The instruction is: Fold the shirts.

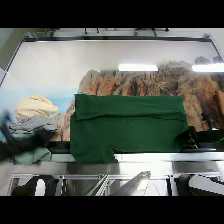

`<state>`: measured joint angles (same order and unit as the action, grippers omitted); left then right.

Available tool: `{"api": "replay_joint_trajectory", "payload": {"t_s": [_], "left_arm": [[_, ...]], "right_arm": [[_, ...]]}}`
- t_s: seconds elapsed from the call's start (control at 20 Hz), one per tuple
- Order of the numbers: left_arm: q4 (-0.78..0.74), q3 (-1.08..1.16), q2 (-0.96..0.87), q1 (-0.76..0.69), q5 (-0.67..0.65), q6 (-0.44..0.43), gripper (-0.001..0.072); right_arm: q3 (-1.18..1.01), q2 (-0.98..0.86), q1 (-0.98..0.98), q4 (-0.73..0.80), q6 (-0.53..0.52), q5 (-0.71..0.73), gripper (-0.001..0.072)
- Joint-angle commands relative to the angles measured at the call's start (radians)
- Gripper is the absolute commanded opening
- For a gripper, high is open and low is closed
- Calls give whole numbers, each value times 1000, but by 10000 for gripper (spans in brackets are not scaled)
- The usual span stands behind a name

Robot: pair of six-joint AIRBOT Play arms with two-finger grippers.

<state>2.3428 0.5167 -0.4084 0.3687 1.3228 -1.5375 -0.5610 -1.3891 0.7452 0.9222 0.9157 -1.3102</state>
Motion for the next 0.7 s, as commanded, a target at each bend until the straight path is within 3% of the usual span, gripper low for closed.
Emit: {"api": "replay_joint_trajectory", "payload": {"t_s": [0.0,0.25,0.4,0.55,0.6,0.65], "left_arm": [[267,1597,-1173,105,6,-533,23],[278,1499,-1118,39,104,-629,23],[277,1497,-1115,-14,192,-638,24],[266,1497,-1116,-34,187,-638,19],[267,1497,-1115,-34,183,-638,64],[267,1497,-1115,-34,175,-638,284]], "right_arm": [[0,1,1,0,0,57,223],[0,1,1,0,1,65,223],[0,1,1,0,0,72,223],[0,1,1,0,0,72,223],[0,1,1,0,0,72,223],[0,1,1,0,0,72,223]]}}
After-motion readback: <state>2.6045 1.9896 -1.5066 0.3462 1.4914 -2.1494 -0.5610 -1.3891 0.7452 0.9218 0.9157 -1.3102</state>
